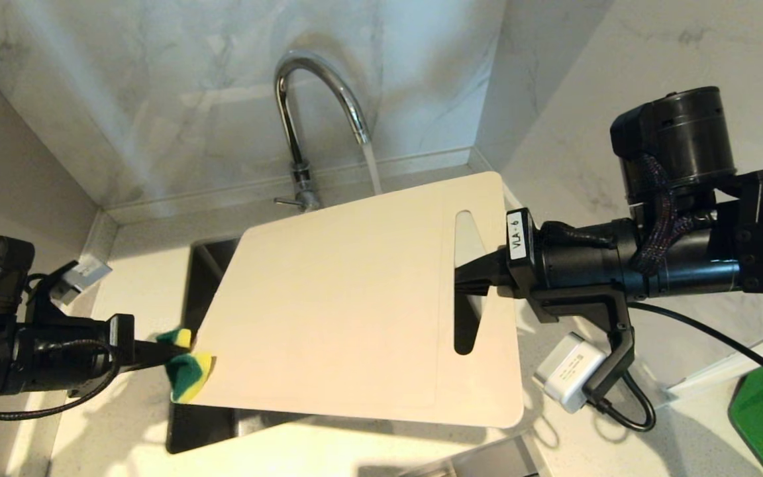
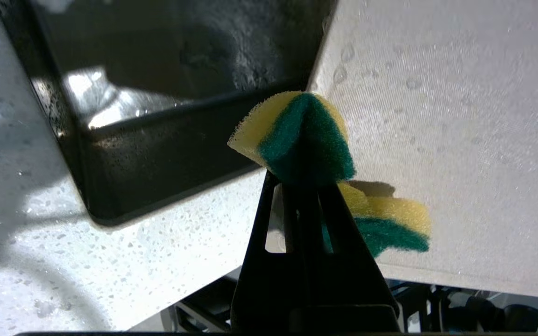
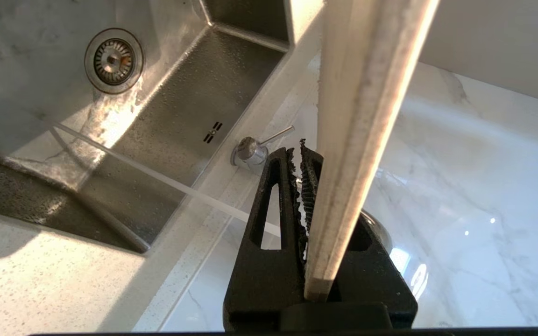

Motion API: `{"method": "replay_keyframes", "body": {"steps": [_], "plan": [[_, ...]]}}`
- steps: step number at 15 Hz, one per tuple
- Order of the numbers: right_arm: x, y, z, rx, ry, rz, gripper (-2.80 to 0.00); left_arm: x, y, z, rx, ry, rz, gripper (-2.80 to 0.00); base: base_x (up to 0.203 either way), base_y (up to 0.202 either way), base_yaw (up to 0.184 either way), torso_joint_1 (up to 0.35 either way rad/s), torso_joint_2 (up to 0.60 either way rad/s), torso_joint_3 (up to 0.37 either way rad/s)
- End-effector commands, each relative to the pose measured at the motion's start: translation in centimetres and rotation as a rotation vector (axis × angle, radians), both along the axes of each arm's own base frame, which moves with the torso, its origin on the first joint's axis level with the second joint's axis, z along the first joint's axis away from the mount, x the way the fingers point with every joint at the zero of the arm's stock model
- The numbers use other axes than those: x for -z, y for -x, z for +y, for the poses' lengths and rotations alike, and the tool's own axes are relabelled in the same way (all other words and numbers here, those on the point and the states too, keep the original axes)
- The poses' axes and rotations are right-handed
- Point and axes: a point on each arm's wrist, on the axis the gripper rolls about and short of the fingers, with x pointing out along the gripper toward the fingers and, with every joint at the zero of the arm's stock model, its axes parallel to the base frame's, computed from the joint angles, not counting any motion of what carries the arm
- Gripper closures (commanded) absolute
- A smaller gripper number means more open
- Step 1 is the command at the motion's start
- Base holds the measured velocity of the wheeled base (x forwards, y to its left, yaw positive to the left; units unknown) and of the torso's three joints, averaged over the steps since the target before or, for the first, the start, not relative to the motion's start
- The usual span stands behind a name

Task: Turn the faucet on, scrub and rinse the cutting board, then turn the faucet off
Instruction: Scrub the cutting board underwater

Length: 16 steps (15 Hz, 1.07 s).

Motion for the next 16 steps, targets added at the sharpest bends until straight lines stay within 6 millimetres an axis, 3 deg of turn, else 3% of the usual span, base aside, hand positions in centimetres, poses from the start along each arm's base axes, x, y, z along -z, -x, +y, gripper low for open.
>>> {"method": "replay_keyframes", "body": {"steps": [1, 4, 9, 13, 16], "plan": [[0.0, 0.1, 0.0, -0.008, 0.005, -0.008, 0.00, -1.0, -0.1, 0.7, -0.019, 0.021, -0.034, 0.00, 0.000, 0.000, 0.000, 0.000, 0.00, 0.000], [0.2, 0.1, 0.0, -0.008, 0.007, -0.004, 0.00, -3.4, -0.5, 0.8, -0.019, 0.048, -0.108, 0.00, 0.000, 0.000, 0.000, 0.000, 0.00, 0.000], [0.7, 0.4, 0.0, -0.012, 0.016, 0.014, 0.00, -10.0, -1.0, -0.2, -0.003, 0.128, -0.195, 0.00, 0.000, 0.000, 0.000, 0.000, 0.00, 0.000], [1.3, 0.8, 0.9, -0.044, 0.027, 0.029, 0.00, -12.9, -0.5, -4.5, 0.140, 0.200, -0.179, 0.00, 0.000, 0.000, 0.000, 0.000, 0.00, 0.000], [1.9, 0.7, 1.4, -0.045, 0.034, 0.026, 0.00, -13.4, 0.0, -8.8, 0.227, 0.250, -0.123, 0.00, 0.000, 0.000, 0.000, 0.000, 0.00, 0.000]]}}
